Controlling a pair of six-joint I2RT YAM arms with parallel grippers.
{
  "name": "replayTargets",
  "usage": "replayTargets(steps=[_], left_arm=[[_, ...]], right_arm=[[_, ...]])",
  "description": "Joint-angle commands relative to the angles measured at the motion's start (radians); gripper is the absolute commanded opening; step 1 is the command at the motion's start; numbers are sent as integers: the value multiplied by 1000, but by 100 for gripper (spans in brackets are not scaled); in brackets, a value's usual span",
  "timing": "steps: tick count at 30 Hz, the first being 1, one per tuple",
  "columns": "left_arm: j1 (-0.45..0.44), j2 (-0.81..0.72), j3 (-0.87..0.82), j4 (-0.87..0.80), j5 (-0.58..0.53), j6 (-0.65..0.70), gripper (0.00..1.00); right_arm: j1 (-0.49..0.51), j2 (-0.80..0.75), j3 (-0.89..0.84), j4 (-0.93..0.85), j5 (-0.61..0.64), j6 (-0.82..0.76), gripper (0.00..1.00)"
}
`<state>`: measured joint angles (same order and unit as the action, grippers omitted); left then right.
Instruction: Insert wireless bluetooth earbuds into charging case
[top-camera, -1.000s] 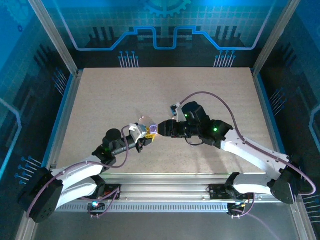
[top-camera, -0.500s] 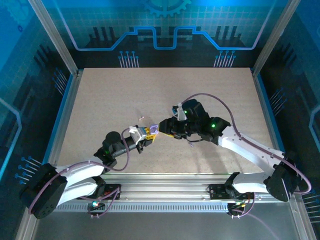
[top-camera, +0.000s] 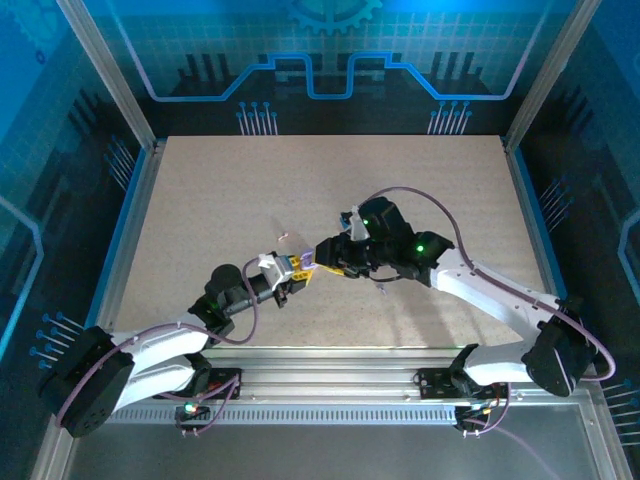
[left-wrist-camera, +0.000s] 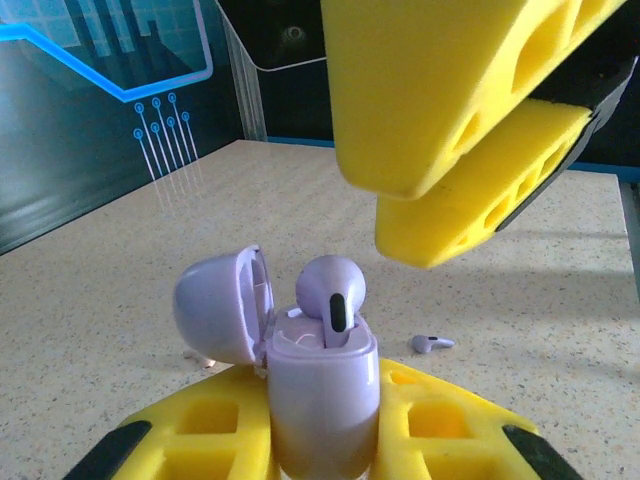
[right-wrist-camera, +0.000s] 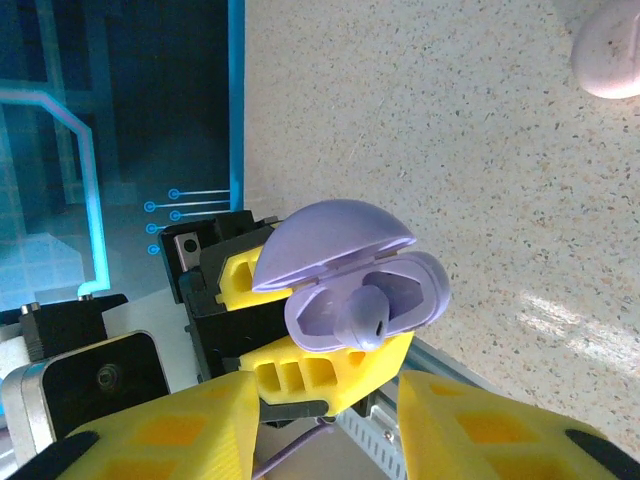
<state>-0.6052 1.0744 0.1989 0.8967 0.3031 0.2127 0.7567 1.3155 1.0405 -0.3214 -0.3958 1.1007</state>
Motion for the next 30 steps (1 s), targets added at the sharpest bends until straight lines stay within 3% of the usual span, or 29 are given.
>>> replayTargets(steps=[1, 30], left_arm=[[-9, 1, -7, 34, -7, 17, 7], [-16, -27, -6, 6, -17, 28, 7]], right_arm=[[-12, 14, 44, 9, -24, 10, 41], [-11, 64, 79, 19, -32, 13, 39]])
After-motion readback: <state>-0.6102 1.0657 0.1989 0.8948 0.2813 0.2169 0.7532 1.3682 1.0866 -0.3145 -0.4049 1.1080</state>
